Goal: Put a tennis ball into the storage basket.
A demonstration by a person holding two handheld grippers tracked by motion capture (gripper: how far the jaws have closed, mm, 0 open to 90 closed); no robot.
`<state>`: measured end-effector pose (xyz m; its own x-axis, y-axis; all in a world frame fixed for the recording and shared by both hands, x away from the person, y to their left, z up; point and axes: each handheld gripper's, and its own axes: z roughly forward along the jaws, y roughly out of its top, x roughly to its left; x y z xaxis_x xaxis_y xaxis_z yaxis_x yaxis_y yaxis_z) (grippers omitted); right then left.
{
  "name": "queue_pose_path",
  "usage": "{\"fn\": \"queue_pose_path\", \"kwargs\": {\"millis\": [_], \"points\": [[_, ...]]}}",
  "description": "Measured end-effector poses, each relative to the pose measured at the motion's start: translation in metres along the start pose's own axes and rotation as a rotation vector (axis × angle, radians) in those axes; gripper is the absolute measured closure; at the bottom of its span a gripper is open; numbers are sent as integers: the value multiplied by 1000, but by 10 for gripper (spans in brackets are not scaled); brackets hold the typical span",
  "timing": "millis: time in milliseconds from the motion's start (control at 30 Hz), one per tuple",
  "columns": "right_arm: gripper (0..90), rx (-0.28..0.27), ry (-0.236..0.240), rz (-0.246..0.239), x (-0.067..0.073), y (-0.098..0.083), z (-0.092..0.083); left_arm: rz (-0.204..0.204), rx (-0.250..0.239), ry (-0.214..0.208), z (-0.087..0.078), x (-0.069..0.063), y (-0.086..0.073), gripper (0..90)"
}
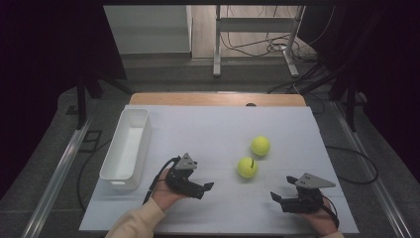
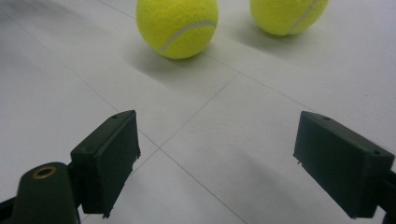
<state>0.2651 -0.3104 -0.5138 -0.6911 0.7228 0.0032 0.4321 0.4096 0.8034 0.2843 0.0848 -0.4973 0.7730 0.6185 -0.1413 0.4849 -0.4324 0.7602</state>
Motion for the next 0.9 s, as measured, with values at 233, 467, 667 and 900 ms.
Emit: {"fn": "queue_pose_path", "kwargs": {"millis": [233,467,667,900], "points": [[148,-6,-5,3,-1,0,0,-3,-4,-10,3,0,4,63],[148,-3,-5,3,-1,-1,0,-7,-9,-20,9,1,10,64],[148,-9,-11,9,-2,0,-1,-4,-6,-26,13,1,14,64],[148,-7,-11,8,-2,0,0,9,-2,-40,20,-2,20,65]]}}
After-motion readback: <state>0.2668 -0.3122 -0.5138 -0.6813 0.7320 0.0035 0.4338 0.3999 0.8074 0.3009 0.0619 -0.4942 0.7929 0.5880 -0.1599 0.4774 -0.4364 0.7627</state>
